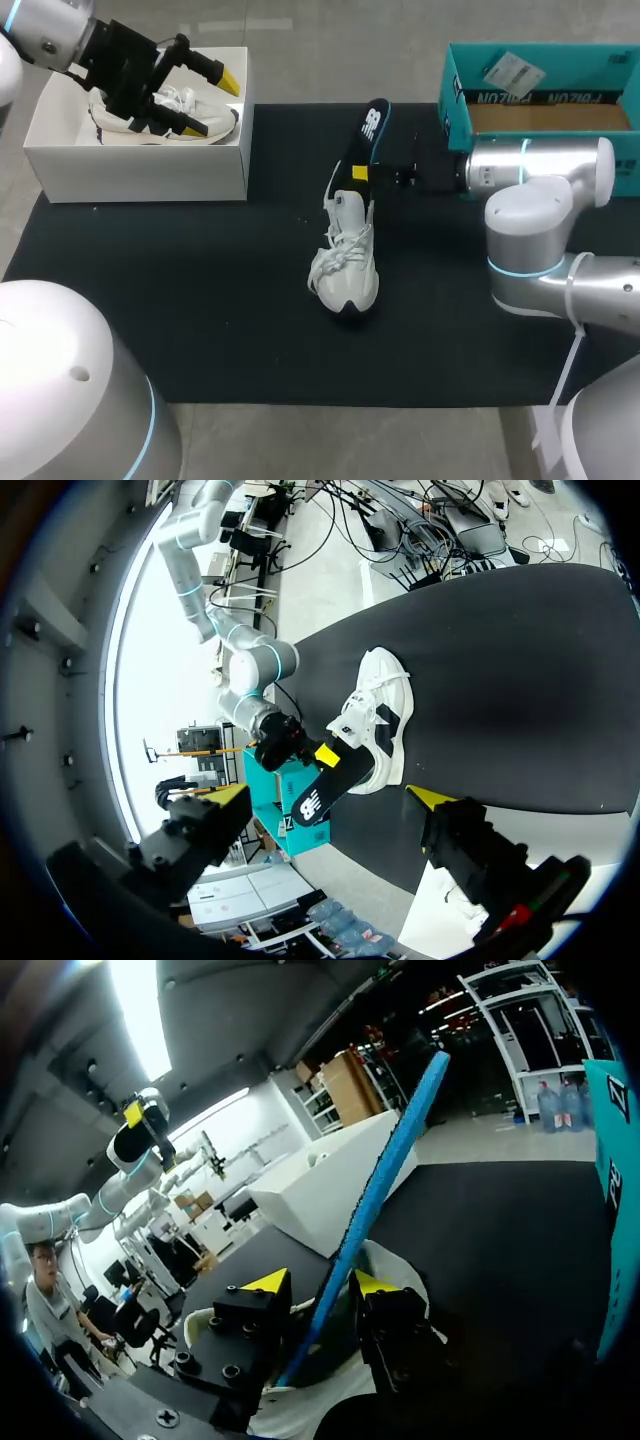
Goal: Take the shoe out of the shoebox, open the shoe tongue, remove and reinsert the insole, then place the shoe into the shoebox
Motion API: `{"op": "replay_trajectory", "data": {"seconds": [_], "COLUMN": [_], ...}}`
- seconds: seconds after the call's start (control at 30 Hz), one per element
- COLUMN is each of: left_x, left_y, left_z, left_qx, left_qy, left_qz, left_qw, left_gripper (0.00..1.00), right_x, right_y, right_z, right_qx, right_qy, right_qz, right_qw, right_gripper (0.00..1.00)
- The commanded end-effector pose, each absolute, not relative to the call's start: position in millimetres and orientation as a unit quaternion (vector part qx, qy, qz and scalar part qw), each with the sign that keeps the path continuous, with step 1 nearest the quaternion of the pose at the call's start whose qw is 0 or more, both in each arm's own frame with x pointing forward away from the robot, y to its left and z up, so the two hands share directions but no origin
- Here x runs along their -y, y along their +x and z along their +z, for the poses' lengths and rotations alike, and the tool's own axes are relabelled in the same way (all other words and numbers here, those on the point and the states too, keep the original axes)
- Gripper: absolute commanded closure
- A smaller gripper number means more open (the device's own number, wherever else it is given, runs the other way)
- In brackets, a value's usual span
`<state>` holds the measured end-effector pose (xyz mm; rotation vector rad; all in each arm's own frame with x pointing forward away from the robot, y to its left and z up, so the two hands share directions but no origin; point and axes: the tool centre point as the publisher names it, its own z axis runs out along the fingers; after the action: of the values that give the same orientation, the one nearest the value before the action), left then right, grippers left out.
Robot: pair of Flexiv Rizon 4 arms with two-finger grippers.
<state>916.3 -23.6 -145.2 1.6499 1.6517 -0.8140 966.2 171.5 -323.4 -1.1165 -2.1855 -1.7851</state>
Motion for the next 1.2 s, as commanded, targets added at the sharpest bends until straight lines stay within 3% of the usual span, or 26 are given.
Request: {"op": "replay_trajectory", "data": {"seconds": [0.03, 0.77, 0.8, 0.87, 1.2], "left_x": [23.5, 23.5, 23.5, 23.5, 23.5], "left_y": [916.2, 916.2, 916.2, 916.2, 916.2], "left_z": [-144.7, -144.7, -144.7, -144.7, -144.7], "left_qx": [-0.631, -0.631, -0.631, -0.631, -0.631], "left_qy": [0.631, 0.631, 0.631, 0.631, 0.631], "left_qz": [-0.310, -0.310, -0.310, -0.310, -0.310], "left_qw": [0.327, 0.327, 0.327, 0.327, 0.327], "left_gripper": [0.00, 0.00, 0.00, 0.00, 0.00], "right_x": [-172.8, -177.1, -178.4, -178.5, -173.6], "right_y": [980.9, 940.0, 939.7, 944.7, 996.0], "right_z": [-315.9, -347.0, -345.0, -338.9, -315.8], "right_qx": [0.732, 0.769, 0.767, 0.769, 0.784], "right_qy": [-0.361, -0.347, -0.346, -0.343, -0.315], "right_qz": [-0.574, -0.520, -0.522, -0.524, -0.526], "right_qw": [0.066, 0.138, 0.136, 0.127, 0.098], "right_gripper": [1.00, 1.00, 0.80, 0.27, 0.58]}}
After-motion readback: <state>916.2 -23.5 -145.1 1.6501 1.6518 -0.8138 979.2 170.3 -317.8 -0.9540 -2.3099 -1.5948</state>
